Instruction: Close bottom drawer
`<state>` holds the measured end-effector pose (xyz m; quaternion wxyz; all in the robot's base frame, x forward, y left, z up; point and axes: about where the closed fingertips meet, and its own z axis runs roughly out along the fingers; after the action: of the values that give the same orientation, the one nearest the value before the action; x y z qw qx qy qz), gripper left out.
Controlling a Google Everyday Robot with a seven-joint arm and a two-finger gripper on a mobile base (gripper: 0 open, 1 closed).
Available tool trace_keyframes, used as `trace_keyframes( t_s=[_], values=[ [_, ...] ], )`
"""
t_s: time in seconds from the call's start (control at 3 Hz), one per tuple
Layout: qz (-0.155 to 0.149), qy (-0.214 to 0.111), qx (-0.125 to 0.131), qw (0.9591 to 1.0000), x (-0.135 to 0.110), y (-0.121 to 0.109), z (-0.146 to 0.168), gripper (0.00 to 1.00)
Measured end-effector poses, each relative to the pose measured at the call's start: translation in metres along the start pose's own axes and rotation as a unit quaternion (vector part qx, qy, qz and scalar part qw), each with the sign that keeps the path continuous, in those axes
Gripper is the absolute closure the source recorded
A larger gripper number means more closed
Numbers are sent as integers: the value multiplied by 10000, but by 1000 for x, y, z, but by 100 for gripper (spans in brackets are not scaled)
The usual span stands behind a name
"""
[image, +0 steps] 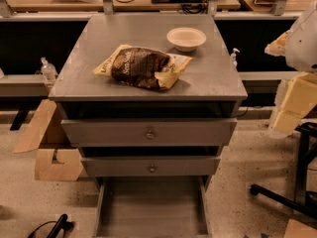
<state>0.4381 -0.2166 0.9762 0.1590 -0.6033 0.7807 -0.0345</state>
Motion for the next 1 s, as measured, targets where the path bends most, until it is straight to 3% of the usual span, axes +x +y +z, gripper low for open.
trace_keyframes(
  t_s=[0.33,0.67,1.0],
  values=[
    [0,0,0,10000,0,0,0,0],
    [-12,-275,18,9996,-2,7,32,0],
    [104,-490,-26,9987,17,35,88,0]
  ],
)
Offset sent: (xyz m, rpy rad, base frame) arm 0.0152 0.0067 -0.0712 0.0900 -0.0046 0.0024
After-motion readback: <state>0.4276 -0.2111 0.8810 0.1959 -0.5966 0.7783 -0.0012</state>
